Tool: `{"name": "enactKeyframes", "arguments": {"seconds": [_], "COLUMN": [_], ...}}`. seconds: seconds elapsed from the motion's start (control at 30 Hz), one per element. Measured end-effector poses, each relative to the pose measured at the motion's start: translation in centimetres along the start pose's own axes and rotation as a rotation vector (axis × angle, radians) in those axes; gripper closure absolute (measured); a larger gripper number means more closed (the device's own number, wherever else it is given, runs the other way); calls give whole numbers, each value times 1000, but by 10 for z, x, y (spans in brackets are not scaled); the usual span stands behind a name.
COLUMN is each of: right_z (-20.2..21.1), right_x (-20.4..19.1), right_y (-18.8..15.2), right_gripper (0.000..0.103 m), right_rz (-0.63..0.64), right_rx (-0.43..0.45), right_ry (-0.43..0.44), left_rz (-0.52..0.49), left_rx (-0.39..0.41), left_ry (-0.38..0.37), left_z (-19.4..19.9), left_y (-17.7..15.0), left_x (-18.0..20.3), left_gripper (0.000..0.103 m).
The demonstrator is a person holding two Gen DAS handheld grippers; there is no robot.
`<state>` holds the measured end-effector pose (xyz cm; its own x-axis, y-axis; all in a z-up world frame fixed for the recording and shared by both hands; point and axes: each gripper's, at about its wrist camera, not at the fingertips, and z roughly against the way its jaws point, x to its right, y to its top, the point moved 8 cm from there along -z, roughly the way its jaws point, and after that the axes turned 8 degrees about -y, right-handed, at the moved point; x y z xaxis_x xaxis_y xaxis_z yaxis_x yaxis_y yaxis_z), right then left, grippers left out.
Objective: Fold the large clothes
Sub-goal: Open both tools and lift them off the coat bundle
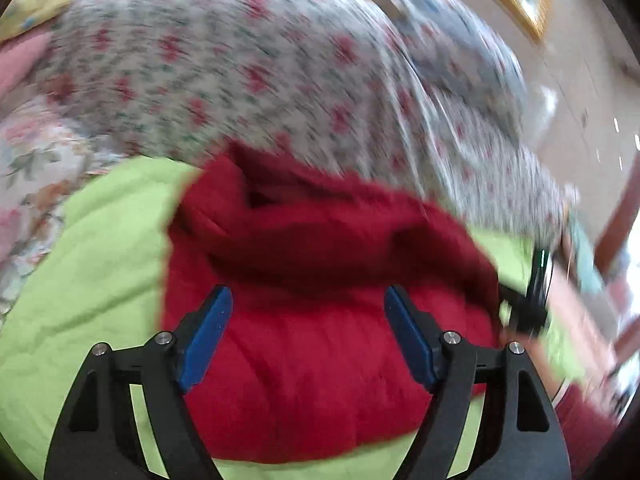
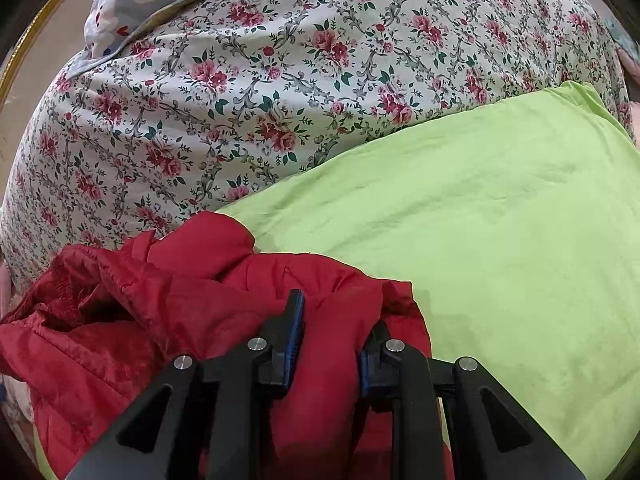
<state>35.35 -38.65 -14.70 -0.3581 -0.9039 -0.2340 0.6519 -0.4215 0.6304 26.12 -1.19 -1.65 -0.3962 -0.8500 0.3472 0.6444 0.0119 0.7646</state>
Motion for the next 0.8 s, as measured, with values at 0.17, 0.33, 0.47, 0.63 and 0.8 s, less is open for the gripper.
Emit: {"name": "enactKeyframes", "arguments": {"seconds": [0.17,0.33,0.47,0.63,0.8], "right_z": [4,19,56,116,84], "right_x": [-2,-3,-6,-27,-72], "right_y": [1,4,8,-5,-50], "right_gripper": [79,70,48,30,32], "right_rz": [6,15,35,154,402], "right_rx": [1,0,48,158,-15], "right_ry": [3,17,32,100,154], "left_rz": [-68,-62,-39,-34,-19], "left_rx": [-121,-144,-140,-127,-130], "left_ry": [73,181,204,229,231], "left_z": [-53,-82,-92,-101,-101], "left_y": [-28,-30,-23,-21,-21], "left_x": [12,-9,-19,-25,-29], "left_gripper": [25,25,25,25,25]}}
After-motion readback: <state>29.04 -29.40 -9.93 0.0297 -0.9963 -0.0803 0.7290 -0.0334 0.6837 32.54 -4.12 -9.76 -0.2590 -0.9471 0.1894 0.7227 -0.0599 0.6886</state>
